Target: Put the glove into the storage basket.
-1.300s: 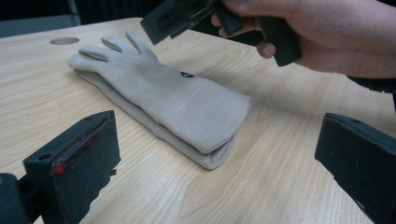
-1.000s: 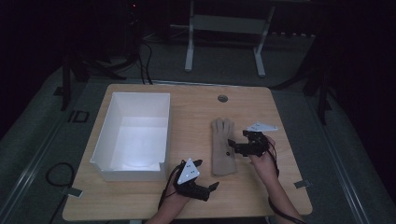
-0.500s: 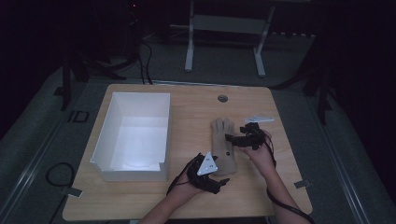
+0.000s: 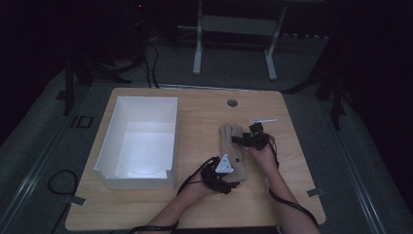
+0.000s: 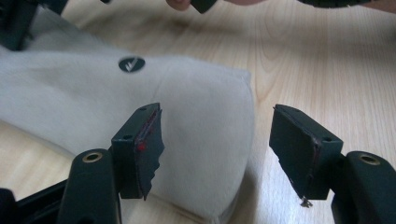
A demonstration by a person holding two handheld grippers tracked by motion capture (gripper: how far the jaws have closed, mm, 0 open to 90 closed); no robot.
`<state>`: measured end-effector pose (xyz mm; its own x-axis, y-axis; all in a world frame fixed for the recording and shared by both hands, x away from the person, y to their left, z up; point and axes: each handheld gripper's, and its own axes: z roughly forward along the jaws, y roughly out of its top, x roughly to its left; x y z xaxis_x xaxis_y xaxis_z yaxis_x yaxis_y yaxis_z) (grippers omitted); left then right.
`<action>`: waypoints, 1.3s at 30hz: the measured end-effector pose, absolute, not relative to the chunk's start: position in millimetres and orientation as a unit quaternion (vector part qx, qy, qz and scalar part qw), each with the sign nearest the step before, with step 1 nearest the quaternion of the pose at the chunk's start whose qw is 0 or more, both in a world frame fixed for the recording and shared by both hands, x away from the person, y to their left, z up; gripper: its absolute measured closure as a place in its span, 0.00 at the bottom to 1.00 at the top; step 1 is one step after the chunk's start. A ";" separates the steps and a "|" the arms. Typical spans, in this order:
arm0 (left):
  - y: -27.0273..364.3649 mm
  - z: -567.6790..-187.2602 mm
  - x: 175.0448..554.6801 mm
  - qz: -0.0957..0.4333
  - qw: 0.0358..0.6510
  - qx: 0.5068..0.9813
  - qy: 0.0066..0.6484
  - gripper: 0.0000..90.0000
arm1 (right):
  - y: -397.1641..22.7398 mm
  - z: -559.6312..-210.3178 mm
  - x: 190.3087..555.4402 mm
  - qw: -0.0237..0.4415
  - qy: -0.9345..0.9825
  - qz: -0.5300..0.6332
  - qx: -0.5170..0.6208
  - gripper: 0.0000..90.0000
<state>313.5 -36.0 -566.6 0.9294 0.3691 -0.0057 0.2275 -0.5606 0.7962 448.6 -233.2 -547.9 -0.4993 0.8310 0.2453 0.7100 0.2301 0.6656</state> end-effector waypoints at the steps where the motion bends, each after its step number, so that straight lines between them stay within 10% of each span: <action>1: -35.5 -568.0 313.6 0.081 0.435 0.880 0.170 0.41 | -233.3 -550.8 449.8 0.068 0.777 0.377 0.499 0.36; 10: -33.0 -573.0 312.1 0.083 0.425 0.886 0.163 0.43 | -226.9 -553.0 445.3 0.056 0.803 0.374 0.461 0.71; 20: -35.4 -575.8 306.7 0.117 0.411 0.894 0.133 0.46 | -223.5 -552.6 441.4 0.077 0.805 0.372 0.456 0.74; 27: -29.2 -575.3 317.3 0.103 0.425 0.881 0.179 0.87 | -222.5 -552.0 440.2 0.081 0.806 0.372 0.453 0.77; 39: -32.0 -562.6 324.5 0.070 0.403 0.892 0.195 0.91 | -222.8 -542.1 441.0 0.066 0.802 0.379 0.457 0.83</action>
<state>324.5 -32.0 -562.6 0.9142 0.4039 -0.0321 0.2910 -0.5994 0.7456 441.0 -222.8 -542.1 -0.5744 0.7824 0.2407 0.6823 0.2952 0.6688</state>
